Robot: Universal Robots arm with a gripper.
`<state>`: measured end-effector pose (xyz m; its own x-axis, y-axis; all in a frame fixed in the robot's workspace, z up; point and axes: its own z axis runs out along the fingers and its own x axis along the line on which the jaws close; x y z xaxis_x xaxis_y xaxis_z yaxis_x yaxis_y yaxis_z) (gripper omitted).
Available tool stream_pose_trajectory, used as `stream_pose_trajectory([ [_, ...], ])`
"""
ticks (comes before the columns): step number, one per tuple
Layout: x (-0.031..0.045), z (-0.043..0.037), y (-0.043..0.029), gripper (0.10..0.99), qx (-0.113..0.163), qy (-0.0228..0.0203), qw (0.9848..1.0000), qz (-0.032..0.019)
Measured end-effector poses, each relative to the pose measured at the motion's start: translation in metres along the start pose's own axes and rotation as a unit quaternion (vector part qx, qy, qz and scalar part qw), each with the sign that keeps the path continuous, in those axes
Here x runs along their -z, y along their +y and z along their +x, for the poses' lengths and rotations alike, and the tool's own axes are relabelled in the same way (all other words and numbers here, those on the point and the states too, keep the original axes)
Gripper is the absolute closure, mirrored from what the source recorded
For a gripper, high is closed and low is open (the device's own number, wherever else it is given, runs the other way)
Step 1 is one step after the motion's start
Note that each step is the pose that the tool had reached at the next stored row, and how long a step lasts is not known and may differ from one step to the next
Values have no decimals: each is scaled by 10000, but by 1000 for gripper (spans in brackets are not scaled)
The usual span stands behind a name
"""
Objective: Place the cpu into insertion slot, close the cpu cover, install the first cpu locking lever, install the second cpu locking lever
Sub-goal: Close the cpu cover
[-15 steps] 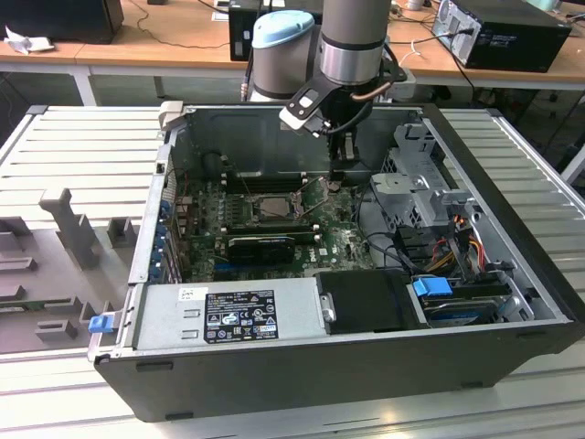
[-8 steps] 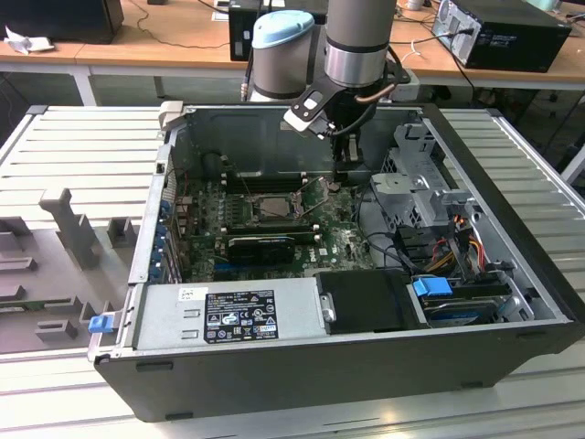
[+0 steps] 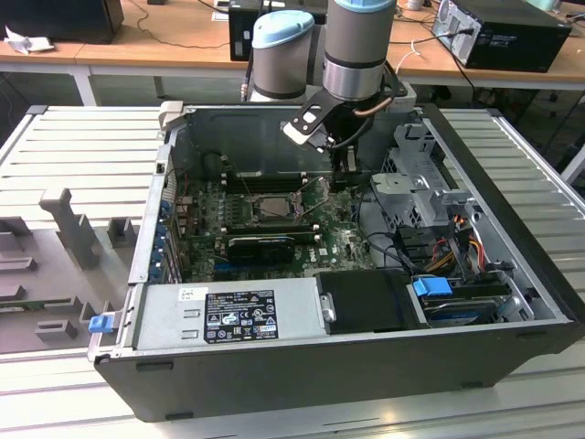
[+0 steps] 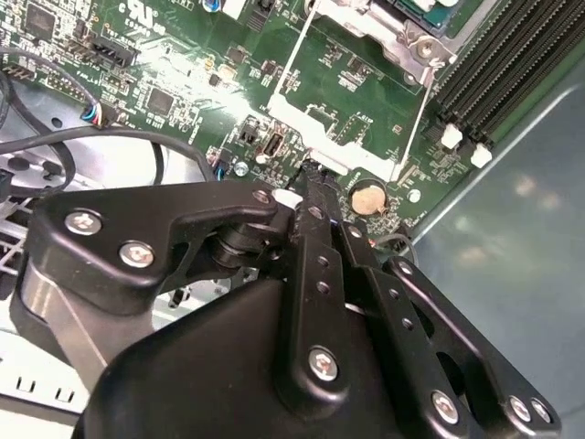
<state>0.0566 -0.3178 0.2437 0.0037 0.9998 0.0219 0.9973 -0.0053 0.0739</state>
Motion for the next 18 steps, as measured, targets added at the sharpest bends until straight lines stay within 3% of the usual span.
stream_pose_trajectory([
  [7, 4, -1, -67, 980, -1, 2, 10000, 6],
  [18, 6, 0, -88, 980, -1, 2, 10000, 6],
])
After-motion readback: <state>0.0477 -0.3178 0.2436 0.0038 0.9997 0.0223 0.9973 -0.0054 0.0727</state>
